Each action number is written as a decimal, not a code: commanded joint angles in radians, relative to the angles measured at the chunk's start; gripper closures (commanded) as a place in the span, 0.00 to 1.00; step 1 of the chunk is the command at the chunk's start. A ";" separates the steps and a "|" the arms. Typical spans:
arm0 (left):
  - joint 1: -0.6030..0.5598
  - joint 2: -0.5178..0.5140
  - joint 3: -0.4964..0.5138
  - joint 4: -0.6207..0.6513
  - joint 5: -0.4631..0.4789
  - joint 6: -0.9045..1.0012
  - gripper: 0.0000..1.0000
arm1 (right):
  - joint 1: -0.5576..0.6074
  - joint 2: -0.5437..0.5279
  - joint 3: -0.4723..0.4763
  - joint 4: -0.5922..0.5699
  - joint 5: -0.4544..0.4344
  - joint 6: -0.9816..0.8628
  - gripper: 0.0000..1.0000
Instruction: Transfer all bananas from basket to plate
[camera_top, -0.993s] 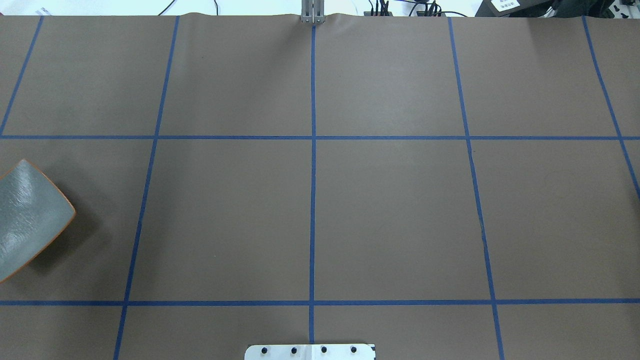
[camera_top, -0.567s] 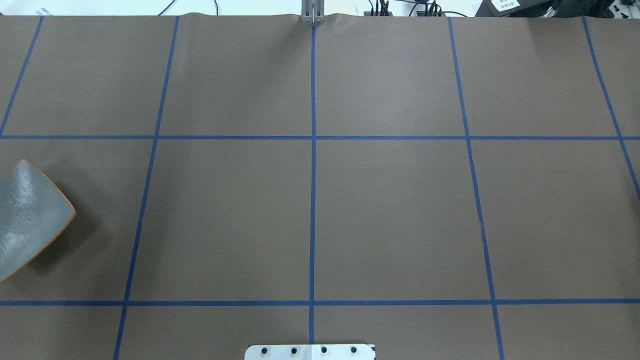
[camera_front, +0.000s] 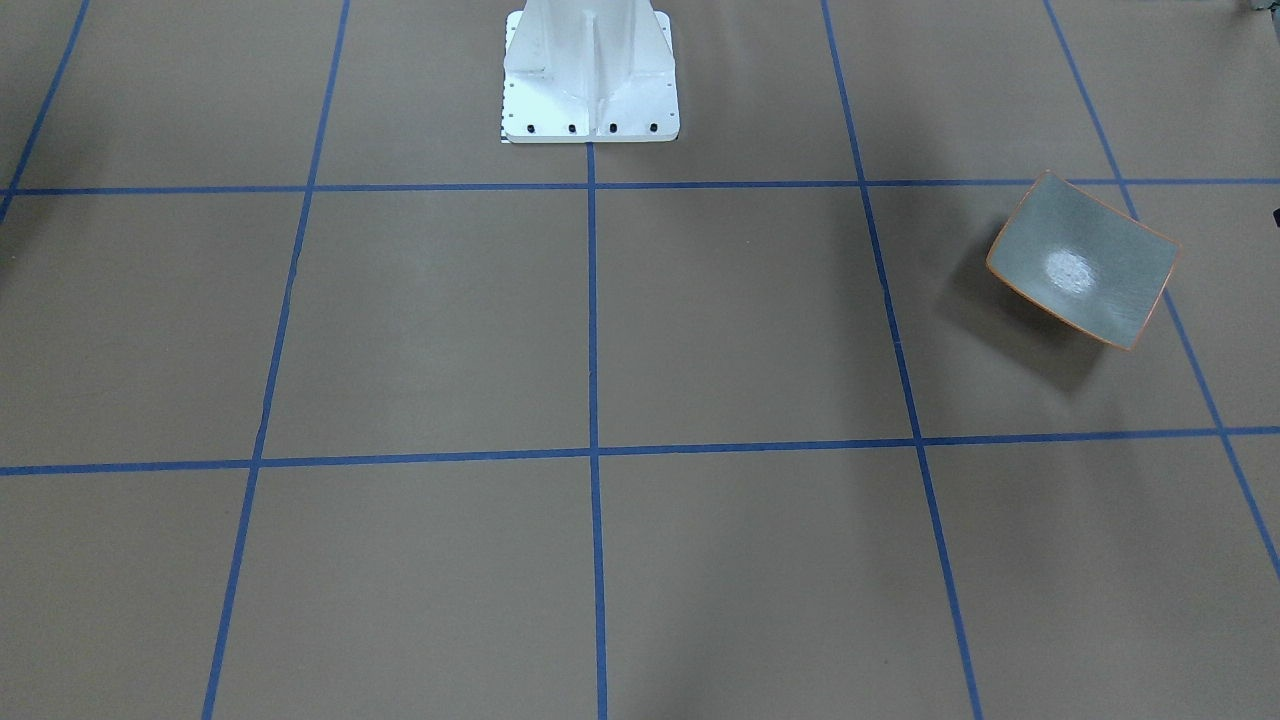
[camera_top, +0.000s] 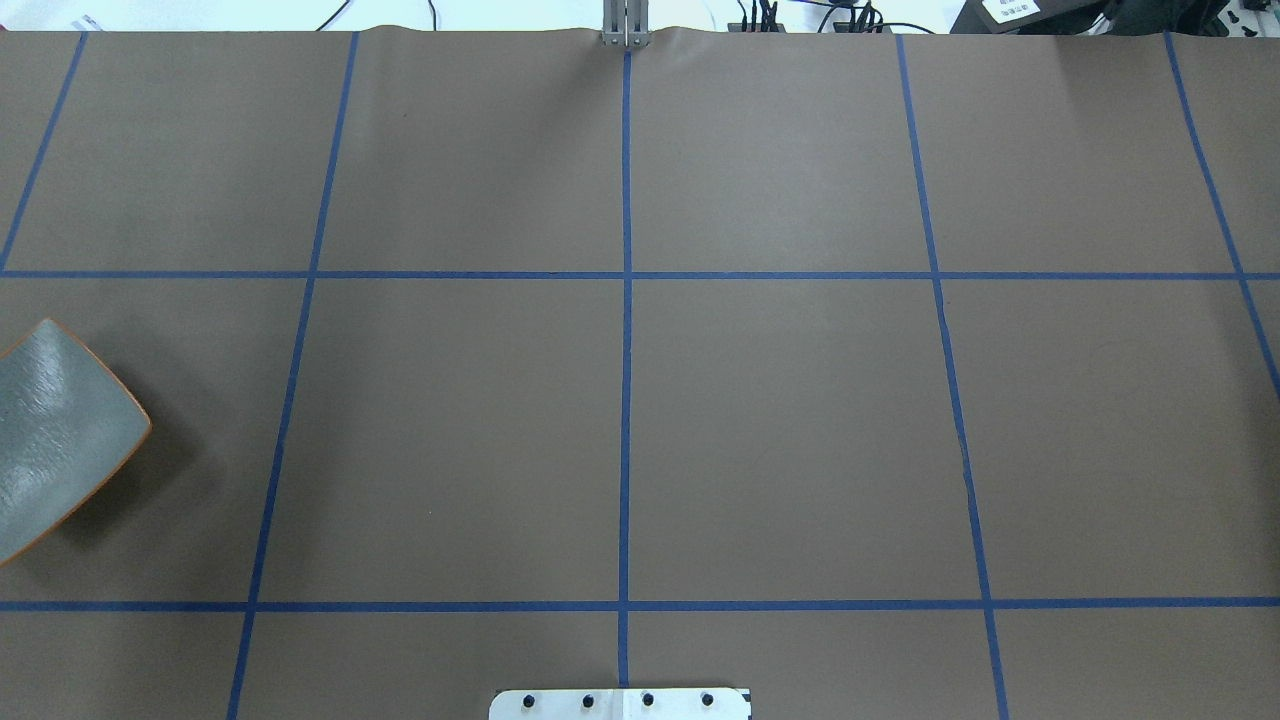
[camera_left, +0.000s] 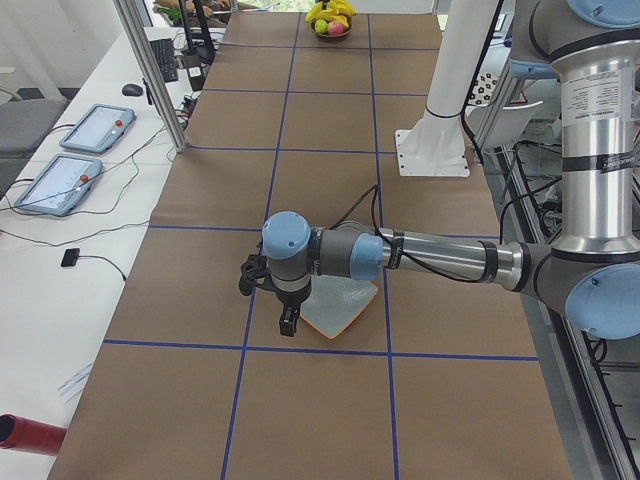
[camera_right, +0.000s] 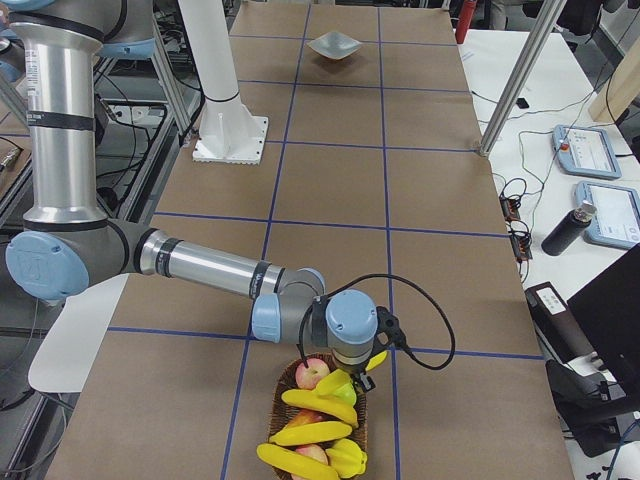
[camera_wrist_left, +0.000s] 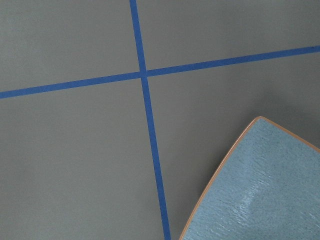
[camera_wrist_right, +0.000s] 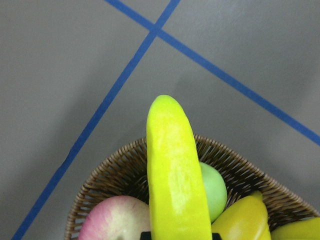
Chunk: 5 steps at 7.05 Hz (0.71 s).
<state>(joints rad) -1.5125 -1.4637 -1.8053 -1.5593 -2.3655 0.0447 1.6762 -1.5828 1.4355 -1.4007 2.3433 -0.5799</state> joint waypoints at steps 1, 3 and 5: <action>0.000 -0.029 0.003 -0.063 0.006 0.000 0.00 | -0.018 0.093 0.006 -0.009 0.002 0.275 1.00; 0.002 -0.035 0.001 -0.314 -0.001 0.000 0.00 | -0.093 0.160 0.006 0.063 0.001 0.487 1.00; 0.008 -0.129 0.097 -0.571 0.003 -0.005 0.00 | -0.214 0.197 0.002 0.283 -0.002 0.750 1.00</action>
<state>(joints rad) -1.5082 -1.5230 -1.7738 -1.9890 -2.3621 0.0425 1.5400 -1.4126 1.4410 -1.2508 2.3434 0.0082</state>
